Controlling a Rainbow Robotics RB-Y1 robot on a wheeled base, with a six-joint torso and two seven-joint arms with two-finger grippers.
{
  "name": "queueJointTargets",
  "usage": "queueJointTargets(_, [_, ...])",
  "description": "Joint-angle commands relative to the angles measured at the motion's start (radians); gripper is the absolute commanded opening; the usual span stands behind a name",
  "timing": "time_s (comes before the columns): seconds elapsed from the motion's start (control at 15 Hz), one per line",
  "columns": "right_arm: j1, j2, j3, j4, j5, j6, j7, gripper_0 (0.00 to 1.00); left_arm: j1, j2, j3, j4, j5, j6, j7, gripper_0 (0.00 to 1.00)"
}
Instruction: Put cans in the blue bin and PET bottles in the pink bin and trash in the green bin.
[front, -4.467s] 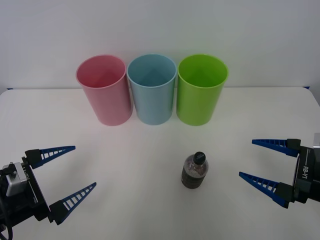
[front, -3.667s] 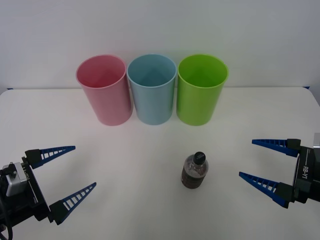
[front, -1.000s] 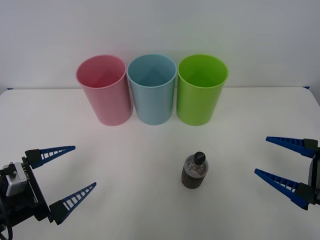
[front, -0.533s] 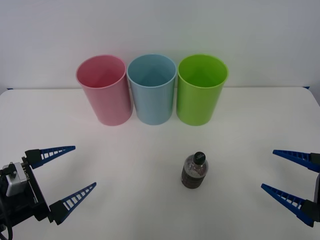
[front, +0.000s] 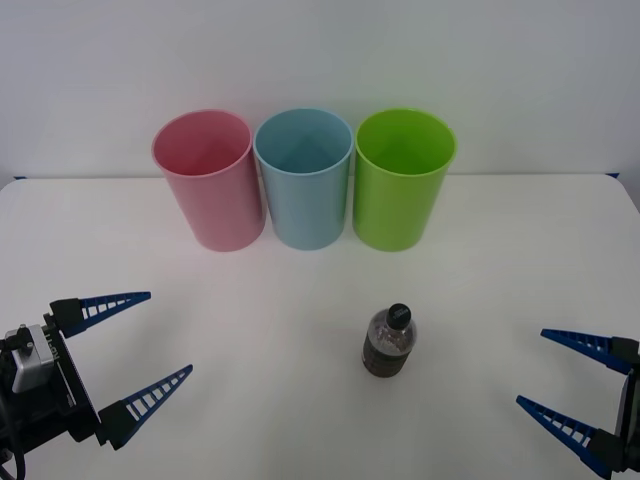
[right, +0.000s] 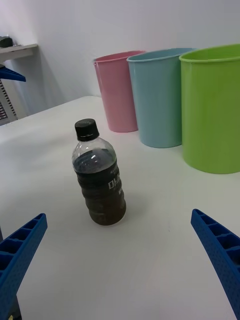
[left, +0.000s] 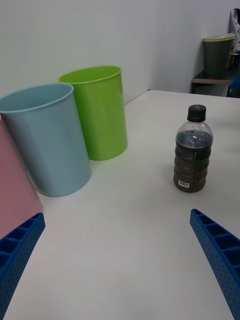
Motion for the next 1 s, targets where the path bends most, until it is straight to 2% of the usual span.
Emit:
queueJointTargets(0.07, [0.000, 0.000, 0.035, 0.045, 0.002, 0.002, 0.023, 1.00, 0.000, 0.000, 0.000, 0.000, 0.000, 0.000, 0.000, 1.00])
queueJointTargets(0.27, [-0.002, 0.019, 0.078, 0.077, 0.002, 0.017, 0.048, 1.00, 0.000, 0.000, 0.000, 0.000, 0.000, 0.000, 0.000, 1.00])
queueJointTargets(0.6, [-0.013, 0.130, 0.072, 0.076, 0.071, 0.040, 0.085, 1.00, 0.000, 0.000, 0.000, 0.000, 0.000, 0.000, 0.000, 1.00])
queueJointTargets(1.0, [-0.017, 0.140, 0.181, 0.077, 0.077, 0.183, 0.140, 1.00, 0.000, 0.000, 0.000, 0.000, 0.000, 0.000, 0.000, 1.00])
